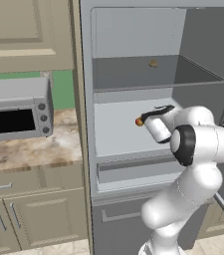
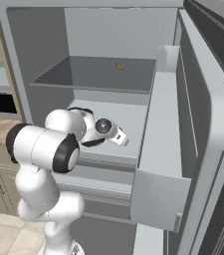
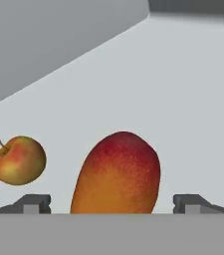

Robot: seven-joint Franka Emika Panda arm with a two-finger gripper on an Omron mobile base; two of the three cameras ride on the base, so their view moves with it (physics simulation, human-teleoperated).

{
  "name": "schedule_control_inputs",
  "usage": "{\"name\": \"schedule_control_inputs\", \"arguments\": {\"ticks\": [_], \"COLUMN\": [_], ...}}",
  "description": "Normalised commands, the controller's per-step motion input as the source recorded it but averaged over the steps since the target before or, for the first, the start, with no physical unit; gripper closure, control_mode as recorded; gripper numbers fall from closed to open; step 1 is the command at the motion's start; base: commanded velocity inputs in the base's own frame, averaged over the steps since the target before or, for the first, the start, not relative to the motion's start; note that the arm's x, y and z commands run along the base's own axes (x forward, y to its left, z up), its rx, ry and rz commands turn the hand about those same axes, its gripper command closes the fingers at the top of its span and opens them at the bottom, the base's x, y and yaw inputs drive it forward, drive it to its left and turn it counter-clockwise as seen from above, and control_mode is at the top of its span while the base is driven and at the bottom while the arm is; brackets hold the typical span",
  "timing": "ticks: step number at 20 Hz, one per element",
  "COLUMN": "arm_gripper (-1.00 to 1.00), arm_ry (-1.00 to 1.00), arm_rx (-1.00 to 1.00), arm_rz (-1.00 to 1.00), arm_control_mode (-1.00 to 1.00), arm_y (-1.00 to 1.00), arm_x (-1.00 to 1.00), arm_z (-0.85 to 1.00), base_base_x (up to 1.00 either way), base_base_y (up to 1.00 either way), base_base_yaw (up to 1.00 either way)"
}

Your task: Place the mango in the correct fridge rack based on whether it is a fruit or vegetable. Finally, close the fridge door.

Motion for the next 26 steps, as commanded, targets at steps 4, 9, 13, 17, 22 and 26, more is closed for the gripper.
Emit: {"name": "schedule_control_inputs", "arguments": {"ticks": [4,9,13,17,22,26], "arm_gripper": [-1.0,-1.0,-1.0,-1.0,-1.0,-1.0], "arm_ry": [0.0,0.0,0.14,0.25,0.36,0.45], "arm_rx": [-0.04,-0.05,-0.06,-0.1,-0.09,-0.12], "arm_rz": [0.01,0.06,0.09,0.1,0.09,0.15], "arm_control_mode": [-1.0,-1.0,-1.0,-1.0,-1.0,-1.0], "arm_y": [0.01,0.07,0.05,0.06,0.07,0.26], "arm_x": [-0.44,-0.71,-0.73,-0.88,-0.78,-0.77], "arm_z": [0.64,0.8,1.0,1.0,1.0,0.81], "base_base_x": [0.0,0.0,0.0,0.0,0.0,0.0], "base_base_y": [0.0,0.0,0.0,0.0,0.0,0.0], "base_base_yaw": [0.0,0.0,0.0,0.0,0.0,0.0]}}
